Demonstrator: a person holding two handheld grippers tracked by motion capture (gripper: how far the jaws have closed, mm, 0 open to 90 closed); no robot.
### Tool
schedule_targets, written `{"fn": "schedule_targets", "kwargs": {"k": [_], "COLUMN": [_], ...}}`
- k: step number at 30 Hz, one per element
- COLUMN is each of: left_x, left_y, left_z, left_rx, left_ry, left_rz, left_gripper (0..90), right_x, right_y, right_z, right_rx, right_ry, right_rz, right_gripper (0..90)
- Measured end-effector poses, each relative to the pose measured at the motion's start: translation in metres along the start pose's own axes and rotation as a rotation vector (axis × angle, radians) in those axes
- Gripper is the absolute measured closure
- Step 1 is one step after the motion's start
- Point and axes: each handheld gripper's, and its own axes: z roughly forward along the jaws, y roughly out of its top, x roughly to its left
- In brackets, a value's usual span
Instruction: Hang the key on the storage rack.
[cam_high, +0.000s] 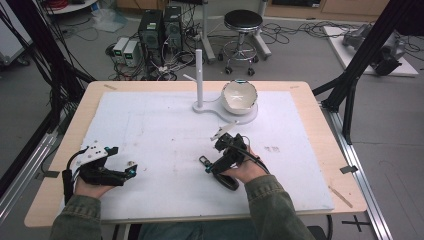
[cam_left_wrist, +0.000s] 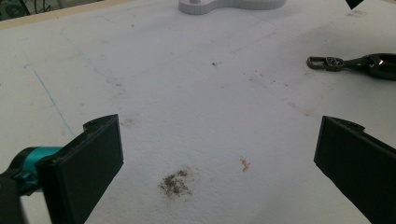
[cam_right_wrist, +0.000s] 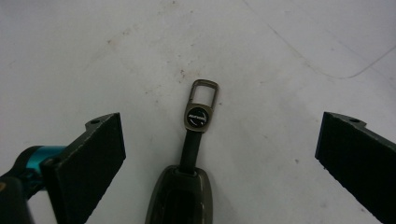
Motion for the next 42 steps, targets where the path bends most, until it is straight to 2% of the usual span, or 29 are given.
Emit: {"fn": "schedule_targets", "kwargs": {"k": [4, 14, 18, 20, 24, 25, 34, 37, 40, 42], "left_x": [0.0, 0.0, 0.0, 0.0, 0.0, -0.001, -0.001, -0.002, -0.001, -0.002], "left_y": [0.0, 0.0, 0.0, -0.001, -0.001, -0.001, -0.001, -0.001, -0.001, -0.001], "left_z": [0.0, 0.001, 0.002, 0.002, 0.002, 0.003, 0.003, 0.004, 0.004, 0.004], "left_rx": [0.002, 0.007, 0.016, 0.015, 0.019, 0.02, 0.026, 0.03, 0.03, 0.028], "left_ry": [-0.002, -0.006, -0.014, -0.014, -0.017, -0.016, -0.022, -0.023, -0.024, -0.025], "left_rz": [0.002, 0.005, 0.015, 0.013, 0.014, 0.012, 0.018, 0.018, 0.018, 0.017], "left_gripper": [1.7, 1.7, 1.7, 1.7, 1.7, 1.7, 1.7, 1.7, 1.7, 1.7], "right_x": [0.004, 0.013, 0.015, 0.015, 0.015, 0.015, 0.016, 0.015, 0.015, 0.014], "right_y": [0.003, 0.003, 0.002, 0.002, 0.003, 0.003, 0.006, 0.007, 0.01, 0.013], "right_z": [0.006, 0.026, 0.03, 0.03, 0.029, 0.029, 0.032, 0.032, 0.034, 0.034], "right_rx": [0.03, 0.192, 0.235, 0.255, 0.256, 0.254, 0.281, 0.288, 0.311, 0.324], "right_ry": [0.0, 0.017, 0.004, 0.016, 0.017, 0.011, -0.038, -0.045, -0.057, -0.05], "right_rz": [-0.016, -0.05, -0.045, -0.03, -0.004, 0.018, 0.065, 0.089, 0.108, 0.108], "right_gripper": [0.5, 0.8, 7.0, 17.7, 32.4, 34.5, 54.3, 56.1, 61.7, 74.6]}}
